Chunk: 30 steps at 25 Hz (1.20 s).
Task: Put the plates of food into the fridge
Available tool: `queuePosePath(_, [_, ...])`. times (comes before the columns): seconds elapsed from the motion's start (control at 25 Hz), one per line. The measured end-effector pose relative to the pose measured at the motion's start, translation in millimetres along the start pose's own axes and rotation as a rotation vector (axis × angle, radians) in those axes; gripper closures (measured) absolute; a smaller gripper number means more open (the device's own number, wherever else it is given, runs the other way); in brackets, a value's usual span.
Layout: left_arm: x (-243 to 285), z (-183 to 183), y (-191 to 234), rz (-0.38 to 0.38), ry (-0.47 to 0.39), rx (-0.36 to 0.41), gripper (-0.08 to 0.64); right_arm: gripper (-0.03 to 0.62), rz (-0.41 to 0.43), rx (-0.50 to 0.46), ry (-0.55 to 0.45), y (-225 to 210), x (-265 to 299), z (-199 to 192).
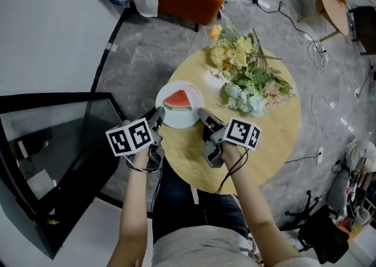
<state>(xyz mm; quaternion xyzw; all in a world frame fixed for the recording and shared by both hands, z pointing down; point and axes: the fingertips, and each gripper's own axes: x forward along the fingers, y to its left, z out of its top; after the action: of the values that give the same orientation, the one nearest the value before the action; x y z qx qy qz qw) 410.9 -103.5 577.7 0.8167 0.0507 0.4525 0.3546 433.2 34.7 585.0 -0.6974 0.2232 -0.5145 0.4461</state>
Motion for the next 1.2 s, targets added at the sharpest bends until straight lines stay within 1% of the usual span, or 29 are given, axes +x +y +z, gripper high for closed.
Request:
queuePosePath(0.08, [0,0,1,0.008,0.003,0.005,0.495,0.527,-0.006,-0.006,0.013,-1,0,-1])
queuePosePath(0.16, [-1,-1,1,0.008,0.003,0.008,0.502,0.558,-0.013,0.001,0.026,-4,-1,-3])
queuePosePath(0.36, [-7,-9,2,-0.01,-0.02,-0.006,0.506,0.56,-0.008,-0.026,0.031,-4,-3,-6])
queuePosePath(0.48, [-12,-15,-1,-0.008,-0.021,0.015,0.505,0.56,-0.017,-0.041,0.025,-6,-7,-9])
queuePosePath(0.64, [-17,-22,-6,-0.009,-0.026,0.035,0.505,0.56,-0.007,-0.042,0.013,-7,-16,-15])
queuePosePath(0.8, [-21,-28,-14,-0.033,-0.029,0.023,0.506,0.56,-0.003,-0.06,-0.008,-3,-29,-14])
queuePosePath(0.92, [-26,-27,-25,-0.052,-0.037,0.008,0.506,0.561,0.013,-0.051,-0.027,5,-41,-12])
queuePosePath(1.04, [-31,-27,-38,-0.07,-0.036,0.017,0.508,0.562,0.019,-0.041,-0.051,11,-54,-11])
queuePosePath(1.2, [-35,-31,-56,-0.113,-0.021,0.017,0.508,0.565,0.03,-0.024,-0.096,16,-76,-7])
